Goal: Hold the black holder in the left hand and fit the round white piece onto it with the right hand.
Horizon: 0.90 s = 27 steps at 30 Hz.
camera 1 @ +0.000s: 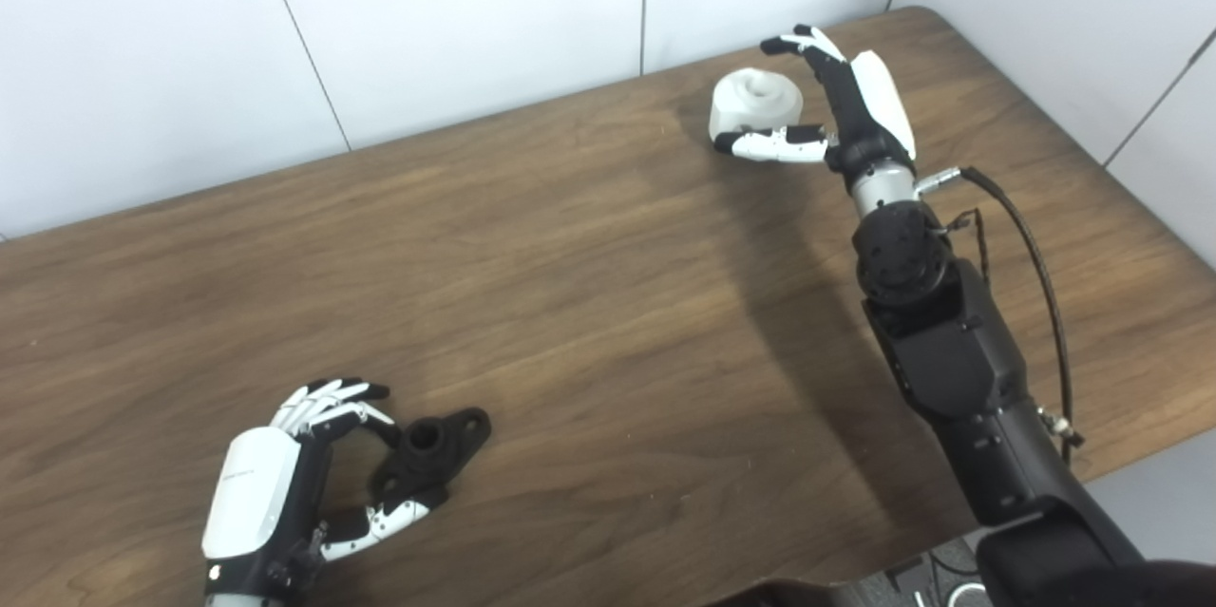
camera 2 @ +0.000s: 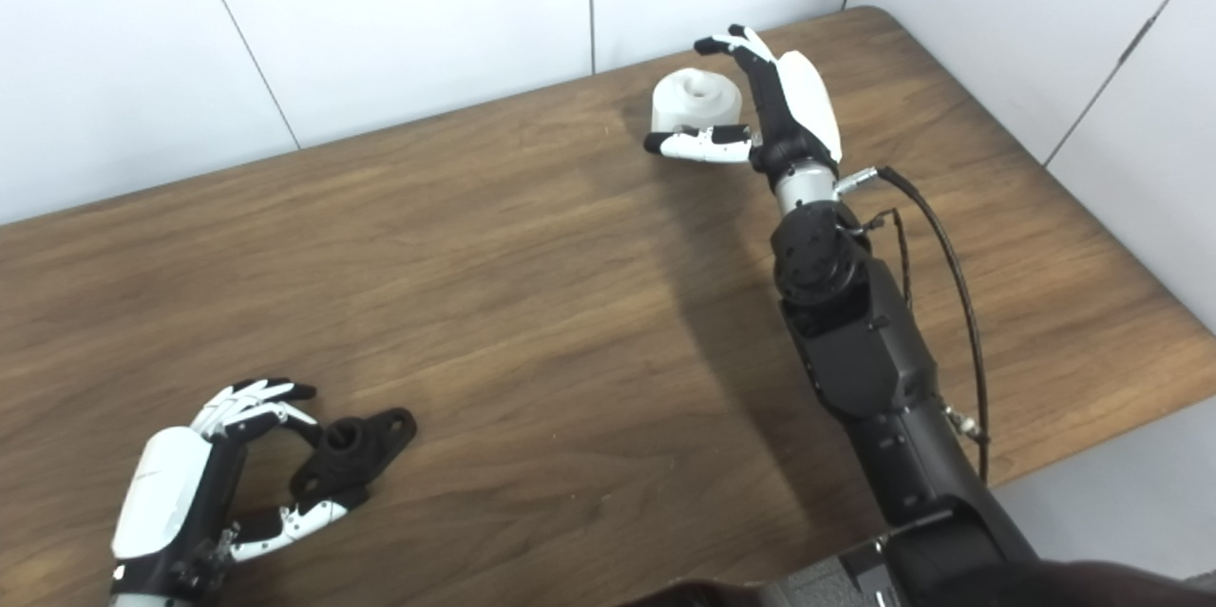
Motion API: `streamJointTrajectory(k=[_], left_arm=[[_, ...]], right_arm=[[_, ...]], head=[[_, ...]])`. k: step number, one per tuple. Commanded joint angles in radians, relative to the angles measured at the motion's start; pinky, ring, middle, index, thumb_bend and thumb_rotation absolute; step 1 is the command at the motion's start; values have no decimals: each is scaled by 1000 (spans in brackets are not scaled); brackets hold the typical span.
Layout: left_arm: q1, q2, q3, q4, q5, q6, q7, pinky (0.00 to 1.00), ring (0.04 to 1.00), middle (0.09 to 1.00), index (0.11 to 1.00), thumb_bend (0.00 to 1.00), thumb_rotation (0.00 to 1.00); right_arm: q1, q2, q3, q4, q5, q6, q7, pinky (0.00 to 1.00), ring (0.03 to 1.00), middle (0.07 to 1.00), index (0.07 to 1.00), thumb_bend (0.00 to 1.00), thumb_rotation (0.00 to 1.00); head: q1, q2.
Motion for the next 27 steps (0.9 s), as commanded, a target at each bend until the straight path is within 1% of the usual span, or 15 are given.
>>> streamJointTrajectory(k=[1,4,6,11,15,24,27], left_arm=[[24,6,-5,22,18,12,-7,892,827,765,484,522,47],[27,2,-6,19,20,14,-7,891,825,764,484,522,47],[28,-1,-8,18,25,14,-6,889,824,763,484,522,47],[29,-6,-11,23,30,8,3,882,819,759,484,522,47],[29,-8,-12,26,32,10,3,880,818,756,484,522,47],[31,-10,-13,22,32,19,-9,888,824,760,484,522,47],[29,-10,-13,27,31,14,-4,888,824,760,484,522,47]], right_arm=[[-65,-40,7,-5,-29,1,5,922,989,974,793,902,268],[-92,-62,26,32,-52,8,9,986,999,983,798,920,266],[-105,-69,27,50,-52,7,11,997,1000,986,797,927,266],[-142,-95,41,68,-77,88,47,1000,1000,1000,807,931,264],[-160,-115,53,88,-97,111,62,1000,1000,1000,820,926,270],[-192,-117,33,132,-145,120,75,998,1000,1000,821,899,261],[-201,-112,26,154,-172,120,85,981,1000,1000,814,899,268]], head=[[-1,-3],[2,-5],[2,-6],[4,-8],[5,-11],[1,-14],[-1,-14]])
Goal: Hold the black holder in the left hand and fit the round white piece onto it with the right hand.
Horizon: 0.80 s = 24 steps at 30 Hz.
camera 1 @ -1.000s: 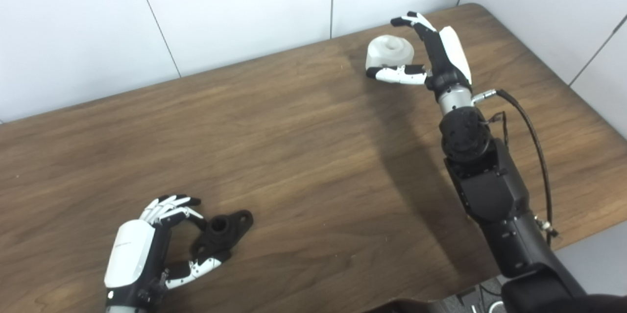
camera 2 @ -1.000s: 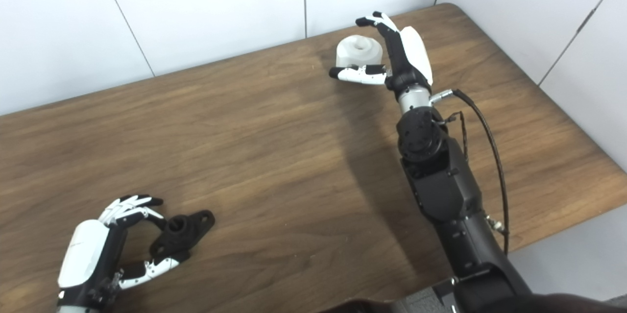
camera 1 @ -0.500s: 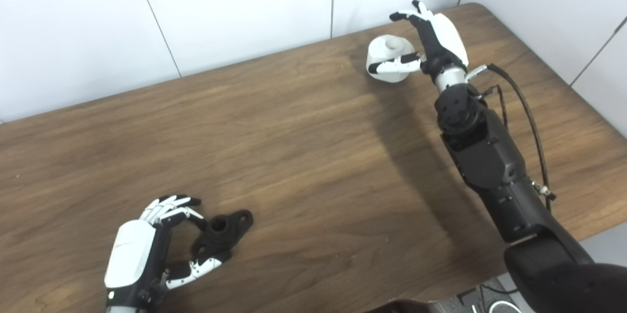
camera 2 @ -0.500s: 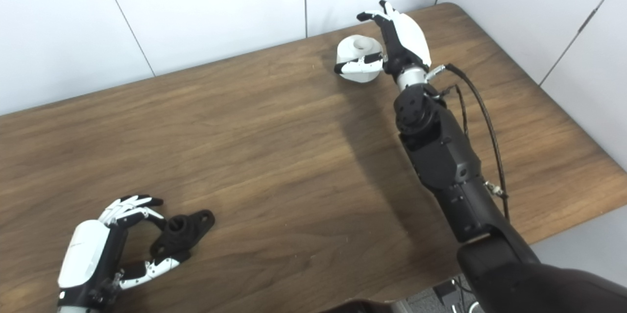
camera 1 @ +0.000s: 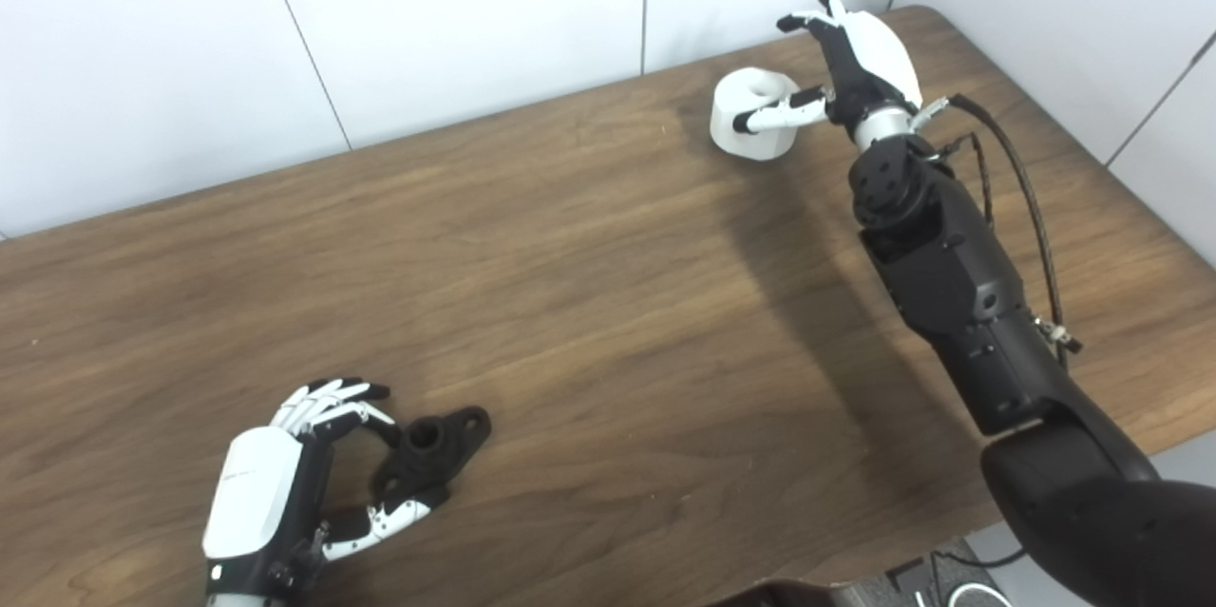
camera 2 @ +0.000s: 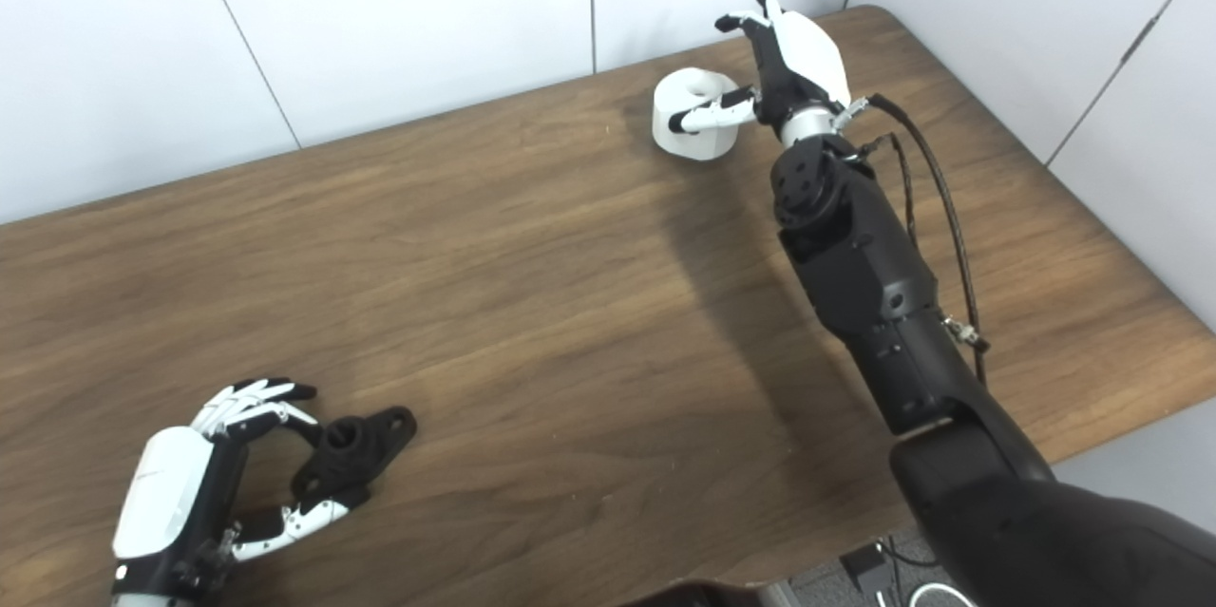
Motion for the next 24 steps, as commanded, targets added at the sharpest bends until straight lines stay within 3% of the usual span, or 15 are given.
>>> streamJointTrajectory(k=[1,24], left_arm=[[25,-2,-10,30,13,7,0,886,822,759,484,522,47],[17,-3,-7,40,19,7,8,892,825,762,484,522,47]], right_arm=[[-52,-20,-18,-10,-34,2,2,978,1000,1000,813,900,271],[-38,-10,-12,33,-62,2,22,999,1000,975,718,945,289]], head=[[-1,2],[3,3]])
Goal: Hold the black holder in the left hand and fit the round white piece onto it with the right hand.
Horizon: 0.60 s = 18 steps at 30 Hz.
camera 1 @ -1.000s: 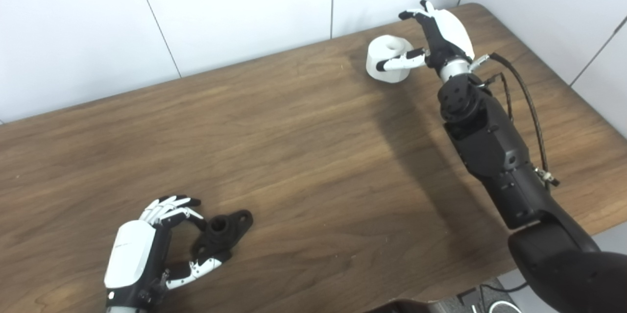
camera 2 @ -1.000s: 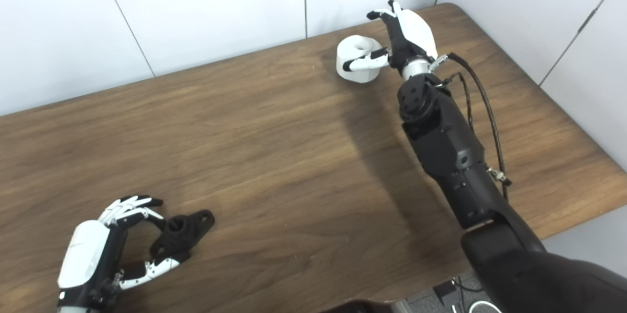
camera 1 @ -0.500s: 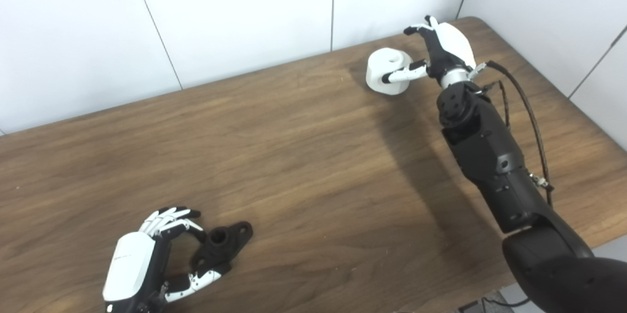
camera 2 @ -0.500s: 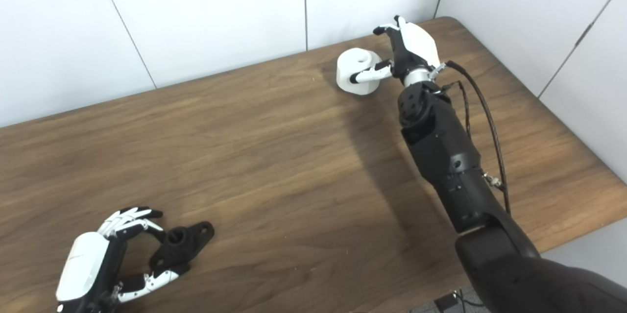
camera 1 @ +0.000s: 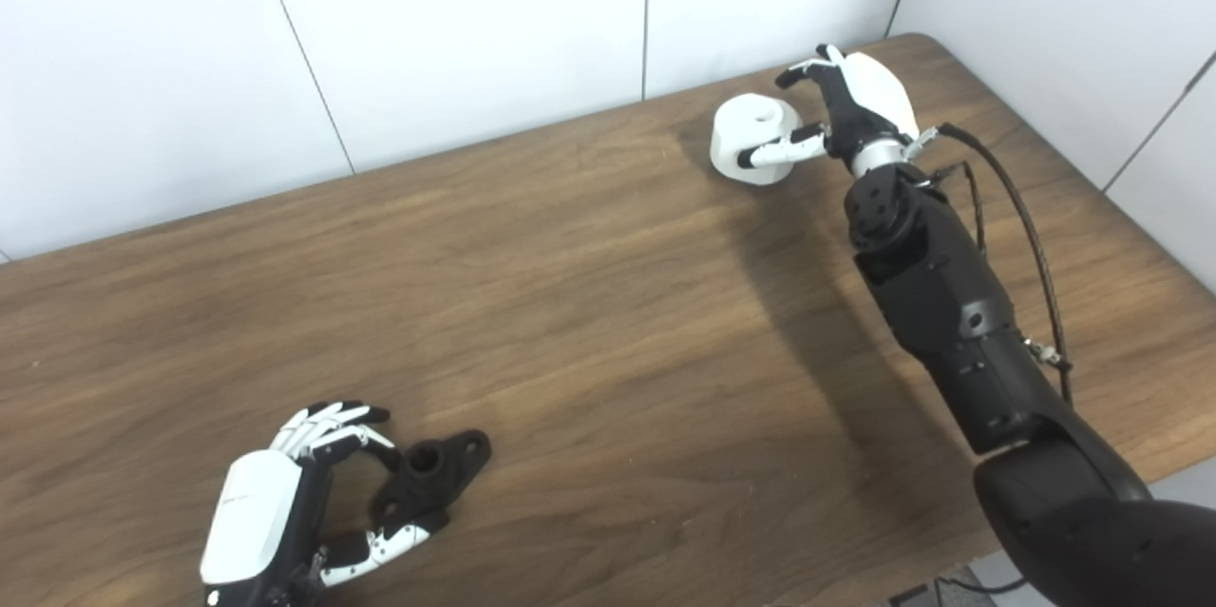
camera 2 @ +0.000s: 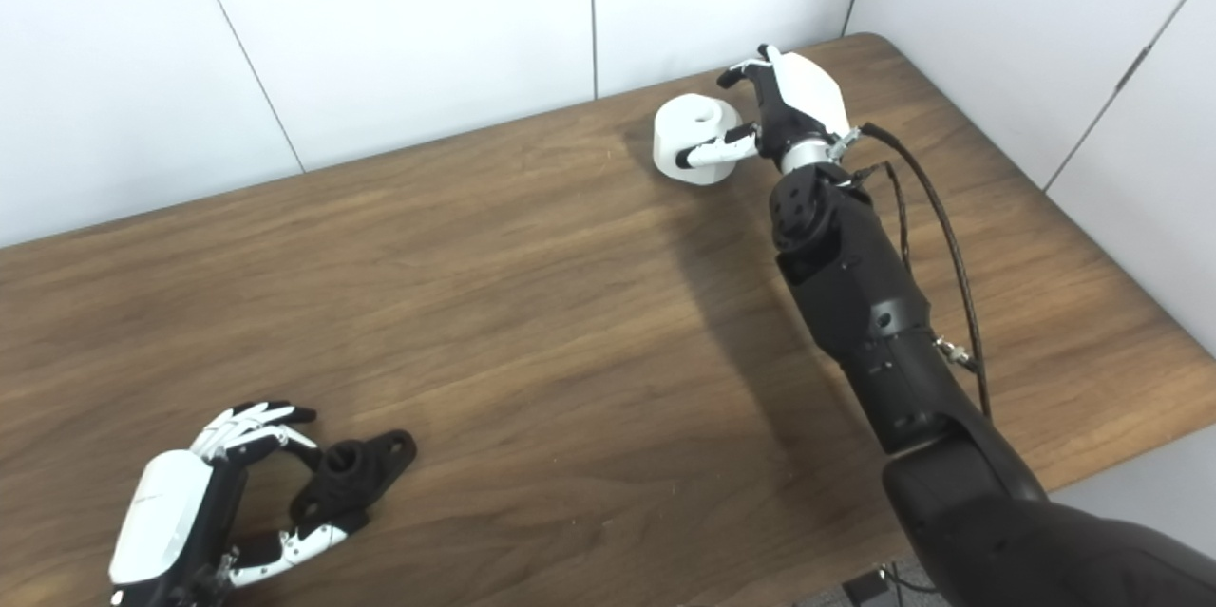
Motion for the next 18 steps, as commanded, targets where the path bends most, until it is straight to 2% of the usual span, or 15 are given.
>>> streamJointTrajectory(k=[1,18], left_arm=[[17,-3,-7,40,18,8,7,892,824,761,484,522,47],[18,-3,-9,41,23,7,9,896,826,763,484,522,47]], right_arm=[[-33,-19,-8,-19,-16,1,-5,996,1000,977,713,942,288],[-32,-23,2,-2,-6,1,-10,980,1000,965,678,923,269]], head=[[0,0],[-1,4]])
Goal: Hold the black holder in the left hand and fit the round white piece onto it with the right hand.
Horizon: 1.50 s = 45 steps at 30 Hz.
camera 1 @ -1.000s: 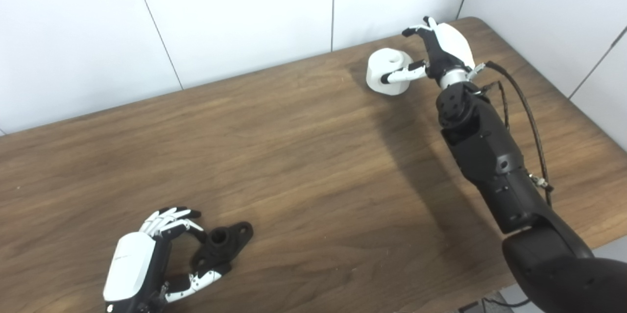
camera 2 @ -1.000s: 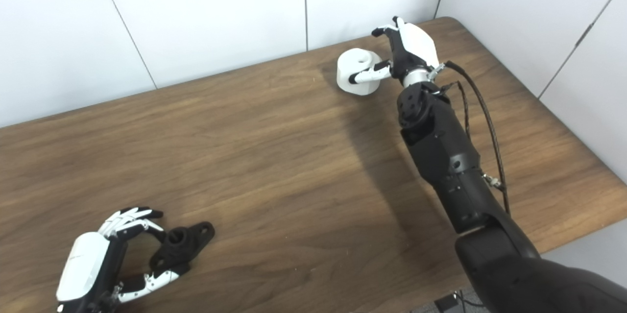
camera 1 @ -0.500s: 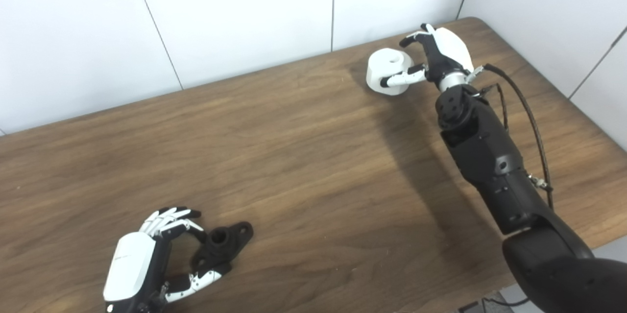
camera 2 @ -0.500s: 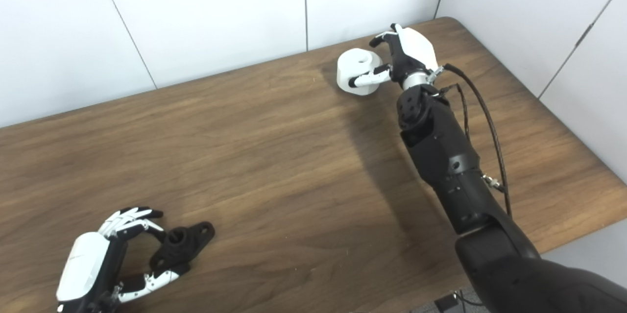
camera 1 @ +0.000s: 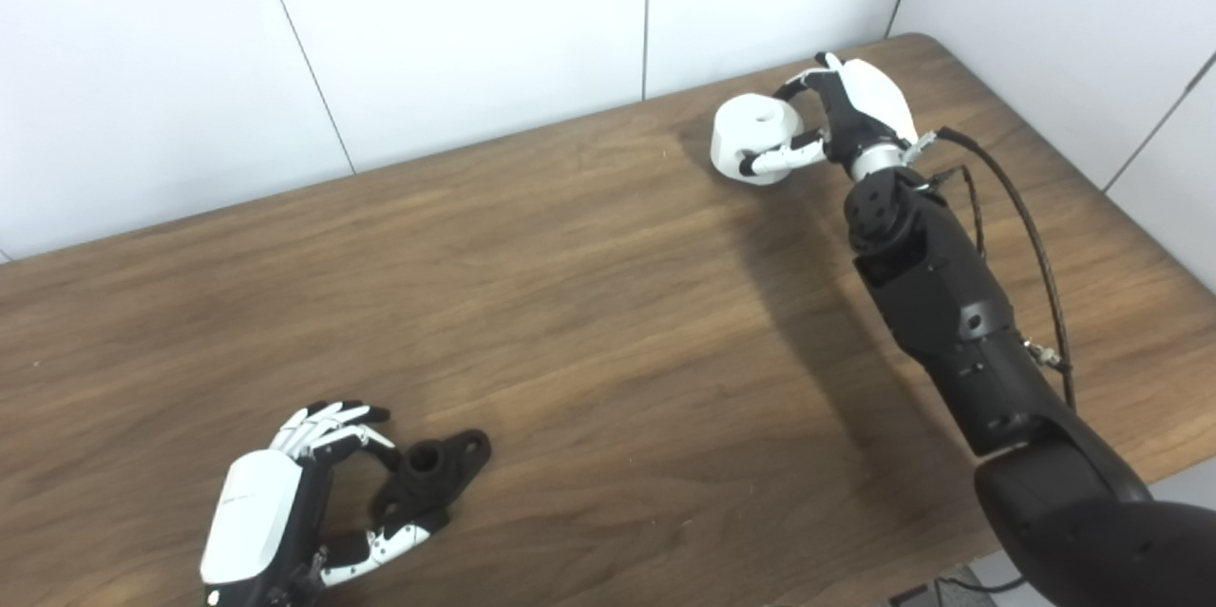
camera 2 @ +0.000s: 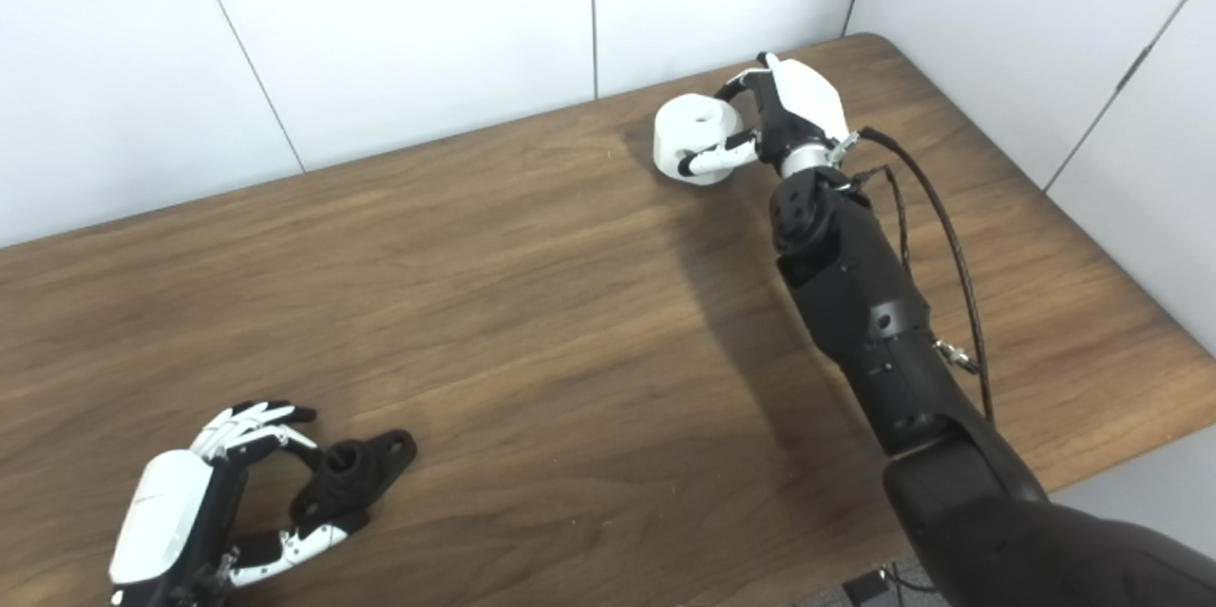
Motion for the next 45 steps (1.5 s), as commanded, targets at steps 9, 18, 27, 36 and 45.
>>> streamJointTrajectory(k=[9,18,27,36,45], left_arm=[[16,-1,-8,41,17,9,4,896,825,764,484,522,48],[14,-3,-11,47,23,7,9,894,822,761,484,522,48],[11,-2,-17,52,24,5,6,890,826,763,484,522,48],[13,-7,-22,55,30,6,9,890,823,761,484,522,48],[15,-11,-27,59,40,6,17,888,822,760,484,522,49]], right_arm=[[-33,-29,9,-12,-2,-1,-20,994,1000,962,669,916,268],[-36,-28,14,6,13,-31,-63,983,1000,948,632,897,241],[-29,-28,7,37,55,-120,-156,1000,968,866,485,527,136],[-23,-34,11,28,66,-113,-158,1000,969,867,485,525,136],[8,-38,18,-81,85,-106,-114,998,963,868,486,525,138]], head=[[-5,3],[-3,2],[6,1],[11,1],[44,-2]])
